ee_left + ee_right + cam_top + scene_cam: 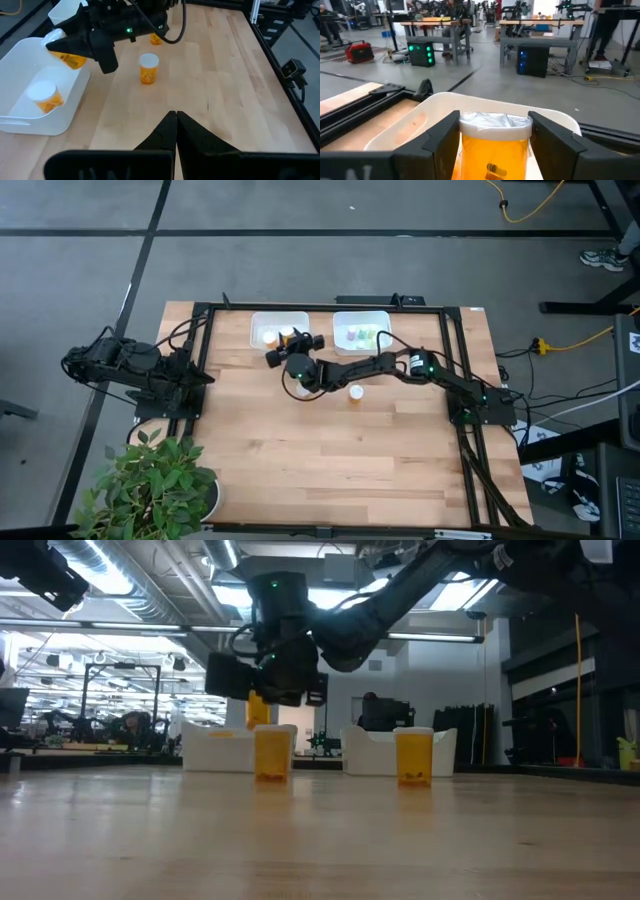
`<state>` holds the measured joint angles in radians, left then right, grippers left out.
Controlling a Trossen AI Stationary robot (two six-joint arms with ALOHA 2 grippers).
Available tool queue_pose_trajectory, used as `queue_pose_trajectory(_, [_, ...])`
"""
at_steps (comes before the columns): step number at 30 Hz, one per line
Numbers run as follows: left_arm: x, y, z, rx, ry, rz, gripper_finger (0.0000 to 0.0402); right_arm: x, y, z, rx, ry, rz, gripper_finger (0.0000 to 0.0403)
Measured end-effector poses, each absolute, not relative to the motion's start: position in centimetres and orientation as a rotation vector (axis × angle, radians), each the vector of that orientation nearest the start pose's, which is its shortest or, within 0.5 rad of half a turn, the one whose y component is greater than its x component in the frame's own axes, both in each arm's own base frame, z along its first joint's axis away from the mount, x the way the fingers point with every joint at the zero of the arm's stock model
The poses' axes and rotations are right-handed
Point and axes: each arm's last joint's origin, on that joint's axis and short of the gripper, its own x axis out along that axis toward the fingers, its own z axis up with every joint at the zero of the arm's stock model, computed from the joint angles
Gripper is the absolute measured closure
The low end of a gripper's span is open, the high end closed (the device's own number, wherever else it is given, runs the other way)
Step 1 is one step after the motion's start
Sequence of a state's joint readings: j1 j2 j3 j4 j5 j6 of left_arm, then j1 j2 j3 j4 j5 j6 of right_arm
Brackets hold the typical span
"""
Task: Pick and place medicine bottles into bin by pill shape (circle, oval)
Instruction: Put the bottom left large orange pill bottle into the left white bin
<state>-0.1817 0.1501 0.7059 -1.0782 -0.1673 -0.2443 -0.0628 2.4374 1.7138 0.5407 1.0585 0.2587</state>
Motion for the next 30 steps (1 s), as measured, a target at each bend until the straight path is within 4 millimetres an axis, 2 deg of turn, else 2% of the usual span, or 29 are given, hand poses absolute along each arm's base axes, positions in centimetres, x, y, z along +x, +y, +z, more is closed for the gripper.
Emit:
queue_pose_trajectory(12, [1.9, 0.1, 27.5, -0.147, 0.513, 0.053, 0.0401, 52.4, -8.3, 14.5, 0.132, 0.034, -0.993, 0.0188])
queue_pose_trajectory(21, [1.9, 0.1, 27.5, -0.147, 0.513, 0.053, 0.0401, 52.4, -8.6, 14.5, 0.13, 0.041, -0.992, 0.0168])
queue_pose_trajectory(30, [1.9, 0.1, 27.5, -0.147, 0.513, 0.053, 0.0401, 52.4, -8.6, 14.5, 0.13, 0.042, -0.99, 0.0165])
